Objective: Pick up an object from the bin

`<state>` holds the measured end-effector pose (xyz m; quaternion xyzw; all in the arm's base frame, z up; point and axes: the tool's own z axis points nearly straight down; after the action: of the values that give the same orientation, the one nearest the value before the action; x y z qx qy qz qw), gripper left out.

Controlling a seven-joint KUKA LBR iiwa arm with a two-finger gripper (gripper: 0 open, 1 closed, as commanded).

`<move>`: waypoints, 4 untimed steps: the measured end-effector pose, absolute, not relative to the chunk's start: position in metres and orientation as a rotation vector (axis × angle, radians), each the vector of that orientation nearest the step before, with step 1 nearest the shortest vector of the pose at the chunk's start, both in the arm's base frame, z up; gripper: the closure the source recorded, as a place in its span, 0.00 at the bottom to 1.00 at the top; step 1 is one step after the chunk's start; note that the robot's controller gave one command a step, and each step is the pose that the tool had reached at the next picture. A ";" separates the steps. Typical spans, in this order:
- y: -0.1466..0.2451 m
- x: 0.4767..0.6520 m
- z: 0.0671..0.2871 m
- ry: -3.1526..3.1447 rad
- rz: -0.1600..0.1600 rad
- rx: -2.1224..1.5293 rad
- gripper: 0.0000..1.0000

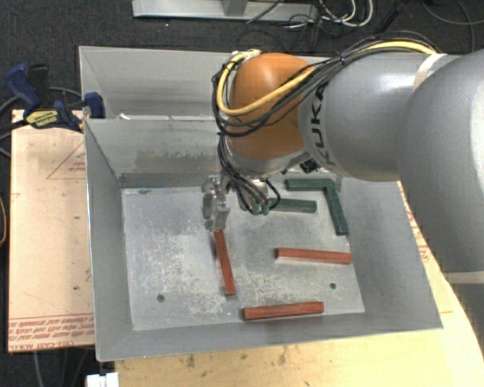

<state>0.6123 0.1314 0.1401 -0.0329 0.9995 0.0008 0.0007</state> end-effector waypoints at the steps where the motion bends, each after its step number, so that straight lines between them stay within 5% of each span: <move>1: 0.091 0.513 0.130 3.143 -0.001 0.162 1.00; 2: 0.004 0.510 0.145 3.072 -0.001 0.653 1.00; 3: -0.122 0.490 0.263 3.094 -0.006 0.486 1.00; 4: -0.116 0.490 0.259 3.103 0.000 0.475 0.00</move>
Offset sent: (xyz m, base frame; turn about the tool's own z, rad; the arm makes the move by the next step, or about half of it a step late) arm -0.0973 -0.0402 -0.0086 0.1686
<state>0.4896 -0.1162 0.2589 0.1513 0.9885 0.0001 0.0013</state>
